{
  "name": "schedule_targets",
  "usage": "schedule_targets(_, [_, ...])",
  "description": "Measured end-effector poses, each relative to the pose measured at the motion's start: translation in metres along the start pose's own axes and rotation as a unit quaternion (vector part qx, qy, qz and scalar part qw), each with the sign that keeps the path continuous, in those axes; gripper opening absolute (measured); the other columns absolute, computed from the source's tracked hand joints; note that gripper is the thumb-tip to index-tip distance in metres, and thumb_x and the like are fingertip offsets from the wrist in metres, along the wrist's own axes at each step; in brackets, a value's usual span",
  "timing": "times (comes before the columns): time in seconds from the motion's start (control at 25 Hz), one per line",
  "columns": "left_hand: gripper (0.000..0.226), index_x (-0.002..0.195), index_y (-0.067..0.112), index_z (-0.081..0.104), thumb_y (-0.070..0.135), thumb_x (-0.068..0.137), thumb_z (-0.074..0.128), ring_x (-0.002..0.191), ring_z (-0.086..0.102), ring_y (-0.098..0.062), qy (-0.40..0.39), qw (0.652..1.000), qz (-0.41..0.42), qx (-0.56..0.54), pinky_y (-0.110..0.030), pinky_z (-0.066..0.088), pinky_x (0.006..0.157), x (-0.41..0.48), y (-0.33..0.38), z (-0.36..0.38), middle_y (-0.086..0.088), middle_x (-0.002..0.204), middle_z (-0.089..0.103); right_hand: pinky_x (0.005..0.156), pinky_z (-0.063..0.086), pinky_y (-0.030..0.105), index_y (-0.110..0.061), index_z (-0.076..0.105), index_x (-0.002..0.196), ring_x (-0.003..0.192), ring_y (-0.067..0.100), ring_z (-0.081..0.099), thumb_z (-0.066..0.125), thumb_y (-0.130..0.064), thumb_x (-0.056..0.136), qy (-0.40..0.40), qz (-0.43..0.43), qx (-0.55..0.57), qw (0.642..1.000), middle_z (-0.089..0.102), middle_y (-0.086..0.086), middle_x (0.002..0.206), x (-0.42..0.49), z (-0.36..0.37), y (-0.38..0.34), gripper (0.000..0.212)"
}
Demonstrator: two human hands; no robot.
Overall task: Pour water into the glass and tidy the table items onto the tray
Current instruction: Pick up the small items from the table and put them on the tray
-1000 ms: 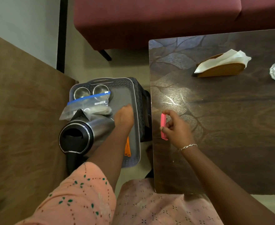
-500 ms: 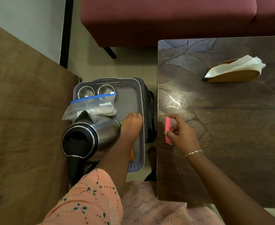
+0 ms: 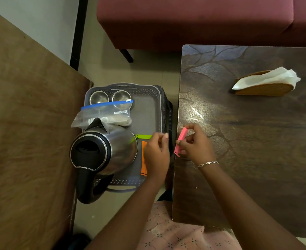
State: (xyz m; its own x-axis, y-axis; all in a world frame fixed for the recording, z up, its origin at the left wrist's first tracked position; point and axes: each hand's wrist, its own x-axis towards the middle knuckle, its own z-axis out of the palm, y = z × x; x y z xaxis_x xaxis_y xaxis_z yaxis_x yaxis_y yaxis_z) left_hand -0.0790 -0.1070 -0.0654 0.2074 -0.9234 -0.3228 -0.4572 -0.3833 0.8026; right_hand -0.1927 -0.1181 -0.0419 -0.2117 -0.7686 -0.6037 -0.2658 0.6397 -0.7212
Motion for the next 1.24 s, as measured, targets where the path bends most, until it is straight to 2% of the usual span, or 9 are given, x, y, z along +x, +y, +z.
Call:
schedule_targets(0.12, [0.015,0.075,0.02,0.058,0.018,0.09,0.058,0.061,0.064,-0.008,-0.076,0.972,-0.14,-0.171,-0.03,0.057,0.057,-0.018,0.018,-0.005,-0.002,0.068,0.063,0.055,0.053,0.027,-0.021,0.046,0.097,0.065,0.027,0.063,0.068,-0.004,0.075,0.019,0.033,0.041,0.998,0.055,0.002,0.065,0.001,0.01,-0.003,0.035])
schedule_targets(0.24, [0.011,0.076,0.01,0.06,0.006,0.086,0.061,0.052,0.062,-0.003,-0.095,0.945,-0.2,-0.242,-0.019,0.056,0.054,-0.011,0.02,-0.015,-0.006,0.066,0.061,0.06,0.057,0.036,-0.02,0.051,0.093,0.067,0.029,0.066,0.071,-0.011,0.076,0.008,0.091,0.11,0.99,0.064,0.018,0.08,0.006,0.01,-0.004,0.027])
schedule_targets(0.36, [0.012,0.076,0.004,0.06,0.001,0.087,0.058,0.043,0.058,-0.003,-0.098,0.931,-0.254,-0.244,-0.018,0.056,0.05,-0.001,0.021,-0.027,-0.011,0.065,0.059,0.066,0.054,0.032,-0.008,0.059,0.107,0.081,0.026,0.064,0.061,-0.008,0.083,0.091,-0.118,-0.12,0.982,0.064,0.012,0.099,0.0,0.006,-0.004,0.025])
schedule_targets(0.48, [0.016,0.073,0.004,0.061,0.005,0.089,0.057,0.037,0.052,-0.003,-0.113,0.928,-0.274,-0.226,-0.017,0.051,0.041,0.005,0.019,-0.037,-0.01,0.063,0.058,0.074,0.051,0.033,-0.009,0.067,0.1,0.095,0.026,0.062,0.048,-0.009,0.082,0.094,-0.491,-0.349,0.793,0.067,0.008,0.105,-0.001,0.003,0.001,0.026])
schedule_targets(0.56, [0.022,0.067,0.006,0.06,0.004,0.089,0.056,0.034,0.049,-0.002,-0.114,0.932,-0.27,-0.215,-0.016,0.047,0.037,0.006,0.017,-0.042,-0.007,0.057,0.057,0.067,0.05,0.032,-0.012,0.068,0.092,0.083,0.024,0.064,0.048,-0.013,0.081,0.023,-0.555,-0.412,0.722,0.069,0.006,0.092,0.003,0.005,0.001,0.022])
schedule_targets(0.8, [0.025,0.068,0.006,0.059,0.009,0.092,0.053,0.034,0.049,-0.002,-0.097,0.939,-0.251,-0.216,-0.015,0.045,0.036,0.016,0.016,-0.054,-0.009,0.058,0.055,0.051,0.051,0.03,-0.012,0.067,0.074,0.063,0.023,0.059,0.054,-0.01,0.075,-0.05,-0.575,-0.453,0.68,0.064,0.005,0.073,0.029,0.019,-0.012,0.013])
schedule_targets(1.0, [0.029,0.081,0.014,0.059,0.036,0.094,0.046,0.064,0.057,-0.017,-0.057,0.962,-0.239,-0.119,-0.033,0.053,0.057,0.009,-0.003,-0.045,-0.01,0.075,0.062,0.039,0.041,0.022,-0.009,0.058,0.056,0.046,0.026,0.055,0.079,0.0,0.044,-0.07,-0.456,-0.519,0.719,0.056,0.007,0.054,0.059,0.045,-0.042,0.026])
schedule_targets(1.12, [0.027,0.1,0.008,0.063,0.032,0.091,0.054,0.09,0.06,-0.027,-0.101,0.982,-0.14,0.074,-0.035,0.046,0.078,-0.006,-0.025,-0.037,-0.015,0.096,0.063,0.063,0.047,0.032,-0.005,0.063,0.079,0.073,0.033,0.063,0.067,-0.009,0.075,-0.129,-0.415,-0.553,0.711,0.064,0.014,0.08,0.077,0.076,-0.054,0.007])
schedule_targets(1.24, [0.042,0.125,0.008,0.052,0.032,0.091,0.054,0.116,0.051,-0.023,-0.141,0.972,-0.103,0.157,-0.029,0.039,0.093,-0.015,-0.034,-0.031,-0.011,0.126,0.052,0.085,0.039,0.037,-0.007,0.06,0.1,0.098,0.033,0.059,0.04,-0.025,0.097,-0.169,-0.358,-0.595,0.699,0.063,0.013,0.104,0.087,0.094,-0.044,0.028])
